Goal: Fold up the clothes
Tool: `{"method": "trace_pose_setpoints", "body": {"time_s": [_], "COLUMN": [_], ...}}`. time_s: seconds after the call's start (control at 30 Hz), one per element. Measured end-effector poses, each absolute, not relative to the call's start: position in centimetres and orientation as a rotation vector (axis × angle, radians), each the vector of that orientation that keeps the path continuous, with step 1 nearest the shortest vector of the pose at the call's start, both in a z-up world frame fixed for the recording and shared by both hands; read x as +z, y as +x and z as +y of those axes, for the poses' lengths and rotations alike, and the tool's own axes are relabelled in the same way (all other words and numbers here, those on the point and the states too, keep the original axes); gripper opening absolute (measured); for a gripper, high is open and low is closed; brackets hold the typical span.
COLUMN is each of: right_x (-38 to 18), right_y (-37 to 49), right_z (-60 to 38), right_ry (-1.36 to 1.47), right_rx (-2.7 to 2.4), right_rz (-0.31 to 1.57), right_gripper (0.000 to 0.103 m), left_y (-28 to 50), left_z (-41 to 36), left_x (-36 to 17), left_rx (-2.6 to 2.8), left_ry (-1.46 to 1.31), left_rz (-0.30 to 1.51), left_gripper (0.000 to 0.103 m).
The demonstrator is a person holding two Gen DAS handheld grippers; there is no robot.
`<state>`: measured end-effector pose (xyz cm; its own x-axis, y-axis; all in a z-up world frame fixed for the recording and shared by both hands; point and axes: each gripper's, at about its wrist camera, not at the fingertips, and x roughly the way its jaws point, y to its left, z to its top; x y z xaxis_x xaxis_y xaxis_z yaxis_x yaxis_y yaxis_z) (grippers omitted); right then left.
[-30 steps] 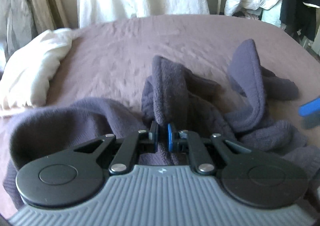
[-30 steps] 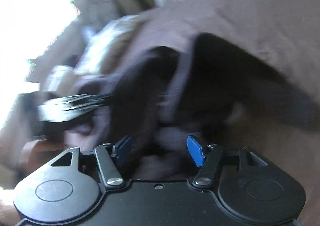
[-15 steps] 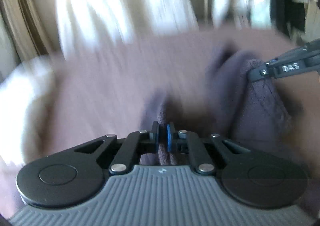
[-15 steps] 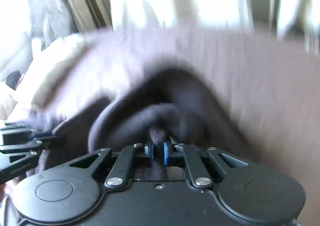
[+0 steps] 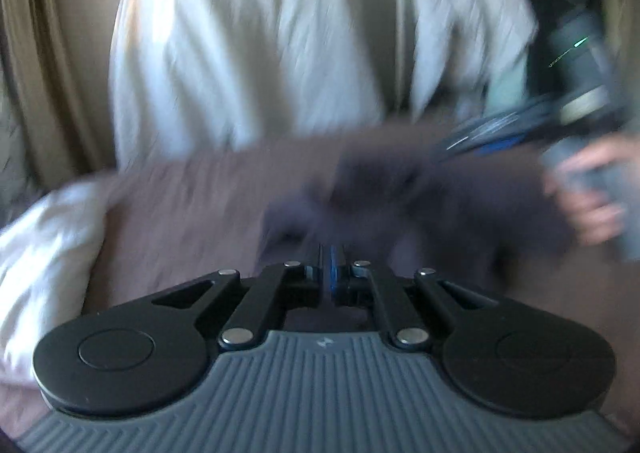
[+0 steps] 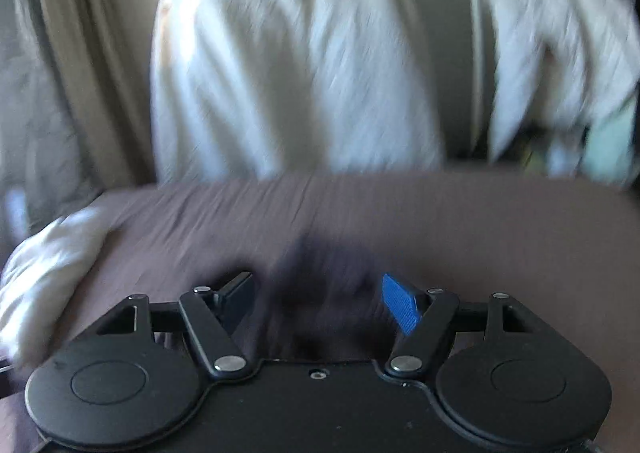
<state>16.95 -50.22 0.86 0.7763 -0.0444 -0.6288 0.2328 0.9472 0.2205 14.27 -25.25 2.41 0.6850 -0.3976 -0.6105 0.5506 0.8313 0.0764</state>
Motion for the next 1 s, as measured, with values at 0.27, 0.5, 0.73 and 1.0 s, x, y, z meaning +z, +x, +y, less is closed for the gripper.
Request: {"method": "trace_pose_setpoints", "body": {"time_s": [0.27,0.5,0.73,1.0], "right_x": [-1.8,-3.8,-3.6,-5.5], "right_y": [16.1,21.5,24.7,27.9], "right_z": [-49.5,-44.0,-39.6,-38.2], "right_ry": [0.300,0.212,0.090,0.024], "right_rx": [0.028,0.084,-0.028,-0.201], "right_rz": [0.789,0.909,0.918,0.899], "right_gripper": [0.076,0.076,0.076,0.075], "left_y": [16.9,15.0,12.7,14.4], "left_z": [-14.2,-2.5,2.1,2.9], "left_x": [-2.7,-3.2,-6.8,-7.7], "left_rx": [-0.212,-0.026,-0.011,-0.106], "left_ry": [0.366,0.152,0.110,0.021], "left_rz": [0.711,0.689,0.715,0.743], "left_gripper": [0.038,0.057,0.057,0.074]}}
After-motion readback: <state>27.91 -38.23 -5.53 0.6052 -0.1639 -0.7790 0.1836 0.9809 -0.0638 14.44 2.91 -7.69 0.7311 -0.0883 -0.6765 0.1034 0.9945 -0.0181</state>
